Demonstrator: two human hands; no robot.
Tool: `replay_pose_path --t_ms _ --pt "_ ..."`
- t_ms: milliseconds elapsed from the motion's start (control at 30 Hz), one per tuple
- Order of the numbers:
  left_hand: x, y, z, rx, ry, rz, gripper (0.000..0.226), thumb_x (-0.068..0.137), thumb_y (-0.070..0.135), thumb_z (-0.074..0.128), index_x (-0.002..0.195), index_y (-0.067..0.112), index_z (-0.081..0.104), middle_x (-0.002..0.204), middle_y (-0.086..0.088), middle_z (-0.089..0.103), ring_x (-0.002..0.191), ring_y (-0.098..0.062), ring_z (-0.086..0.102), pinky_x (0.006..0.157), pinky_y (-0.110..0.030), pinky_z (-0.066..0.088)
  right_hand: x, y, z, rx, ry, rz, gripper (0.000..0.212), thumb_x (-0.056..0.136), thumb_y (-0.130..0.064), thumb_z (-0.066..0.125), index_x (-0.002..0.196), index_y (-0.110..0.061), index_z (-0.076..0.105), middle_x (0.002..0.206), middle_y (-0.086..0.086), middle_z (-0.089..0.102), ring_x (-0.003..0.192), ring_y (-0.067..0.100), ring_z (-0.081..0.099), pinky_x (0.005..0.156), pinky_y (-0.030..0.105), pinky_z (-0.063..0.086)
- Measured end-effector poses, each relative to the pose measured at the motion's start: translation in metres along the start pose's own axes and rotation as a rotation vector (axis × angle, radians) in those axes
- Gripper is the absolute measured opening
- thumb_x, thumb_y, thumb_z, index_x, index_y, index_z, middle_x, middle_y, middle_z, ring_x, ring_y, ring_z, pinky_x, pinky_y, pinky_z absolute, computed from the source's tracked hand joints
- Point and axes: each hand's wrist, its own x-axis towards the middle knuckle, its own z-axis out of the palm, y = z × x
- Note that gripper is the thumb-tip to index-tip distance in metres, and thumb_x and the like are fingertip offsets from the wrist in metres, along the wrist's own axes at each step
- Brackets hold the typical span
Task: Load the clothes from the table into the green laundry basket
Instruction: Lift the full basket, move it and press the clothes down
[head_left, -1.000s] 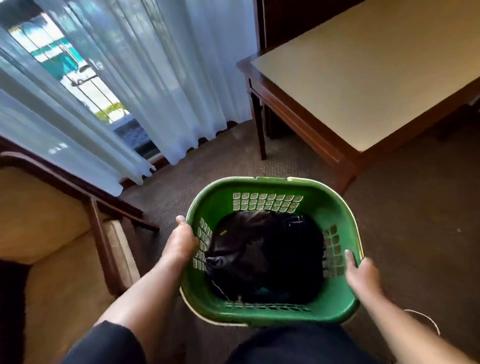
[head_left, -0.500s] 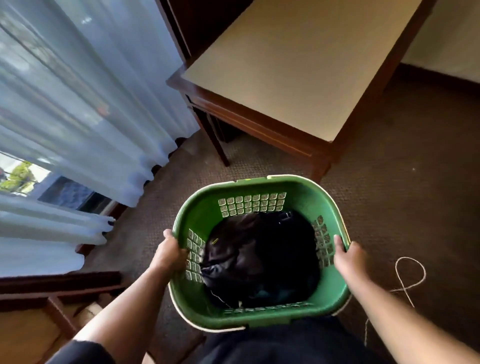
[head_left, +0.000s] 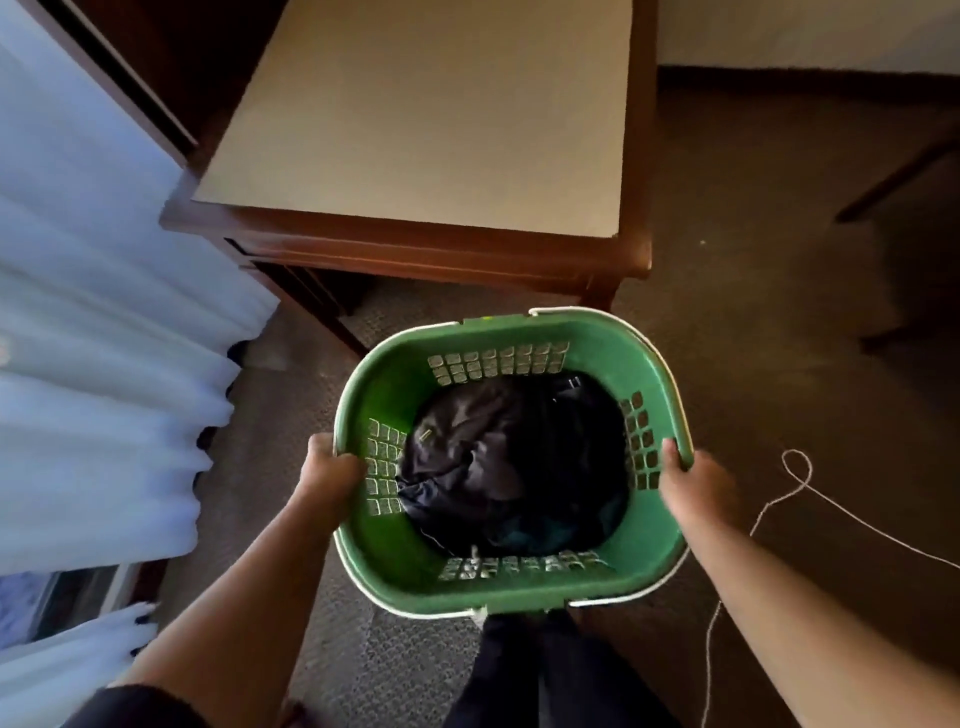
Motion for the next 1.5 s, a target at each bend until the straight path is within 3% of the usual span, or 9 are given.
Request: replay_pose_path --t_ms 200,400,533,667,800,1000,1133,1233,1500 --pt "0.062 0.024 0.019 -0.003 -0.087 0.075 0.013 0.076 -0.01 0.058 0.079 0.002 0.062 0.078 -0.019 0.066 0.072 -0.033 0.065 0.07 -0.048 0.057 0.037 -0.002 0.054 0.133 -0.051 0.081 0.056 0.102 -0.049 0.046 0.101 0.003 0.067 0.096 0.03 0.069 0.091 0.045 0.066 0.078 0.045 0.052" --pt "0.142 0.0 0.051 0.228 -0.049 0.097 0.049 0.077 0.012 0.059 0.121 0.034 0.061 0.106 -0.01 0.073 0.096 -0.033 0.072 0.089 -0.055 0.061 0.07 0.005 0.114 0.157 -0.028 0.148 0.037 0.106 -0.031 0.043 0.109 0.001 0.062 0.108 0.032 0.067 0.098 0.047 0.065 0.086 0.049 0.052" --pt "0.119 0.018 0.07 0.471 -0.037 0.171 0.057 0.089 0.006 0.054 0.145 0.014 0.041 0.123 -0.024 0.064 0.109 -0.046 0.064 0.093 -0.051 0.055 0.062 0.004 0.124 0.036 -0.039 0.103 0.052 0.103 -0.023 0.05 0.146 0.004 0.037 0.142 0.031 0.049 0.121 0.046 0.056 0.098 0.049 0.049" --pt "0.104 0.0 0.083 0.607 -0.074 0.259 0.096 0.091 0.017 0.061 0.164 0.01 0.0 0.17 -0.021 0.015 0.155 -0.041 0.02 0.119 -0.062 0.027 0.033 -0.003 0.125 -0.355 -0.025 -0.219 0.084 0.096 -0.034 0.054 0.157 0.004 0.012 0.163 0.032 0.008 0.151 0.045 0.015 0.122 0.051 0.016" --pt "0.067 -0.033 0.095 0.786 0.018 0.478 0.089 0.099 0.04 0.054 0.166 0.022 0.0 0.174 -0.011 -0.007 0.16 -0.03 -0.013 0.122 -0.064 -0.007 0.011 0.007 0.138 -0.383 -0.035 -0.556 0.067 0.095 -0.047 0.038 0.145 -0.004 0.05 0.151 0.02 0.048 0.143 0.035 0.041 0.121 0.058 0.019" --pt "0.019 -0.073 0.11 0.281 0.079 0.004 0.101 0.094 0.028 0.069 0.164 0.01 -0.001 0.17 -0.027 0.005 0.154 -0.047 0.019 0.117 -0.062 0.03 -0.025 0.035 0.137 -0.444 -0.318 -0.594 0.092 0.09 -0.08 0.011 0.147 -0.02 0.052 0.143 -0.003 0.059 0.133 0.015 0.052 0.125 0.042 0.016" --pt "0.027 -0.077 0.106 0.224 0.08 -0.082 0.079 0.088 0.003 0.059 0.153 0.011 0.016 0.122 -0.035 0.061 0.104 -0.052 0.063 0.093 -0.057 0.053 -0.034 0.033 0.131 -0.628 -0.496 -0.668 0.094 0.084 -0.078 -0.003 0.153 -0.031 0.037 0.15 -0.011 0.051 0.139 0.014 0.045 0.123 0.048 -0.002" --pt "0.034 -0.071 0.095 0.214 0.04 -0.047 0.074 0.074 0.008 0.053 0.142 0.018 0.023 0.104 -0.029 0.065 0.088 -0.046 0.066 0.081 -0.059 0.058 -0.036 0.026 0.133 -0.61 -0.514 -0.661 0.093 0.079 -0.074 -0.008 0.151 -0.038 0.039 0.154 -0.016 0.045 0.141 0.016 0.041 0.121 0.049 -0.003" --pt "0.022 -0.068 0.094 0.101 0.104 0.005 0.089 0.088 0.008 0.059 0.163 0.029 0.016 0.125 -0.031 0.064 0.106 -0.047 0.064 0.096 -0.054 0.054 -0.039 0.027 0.138 -0.582 -0.475 -0.685 0.101 0.075 -0.081 -0.014 0.147 -0.04 0.045 0.148 -0.02 0.051 0.132 0.014 0.047 0.113 0.046 0.017"
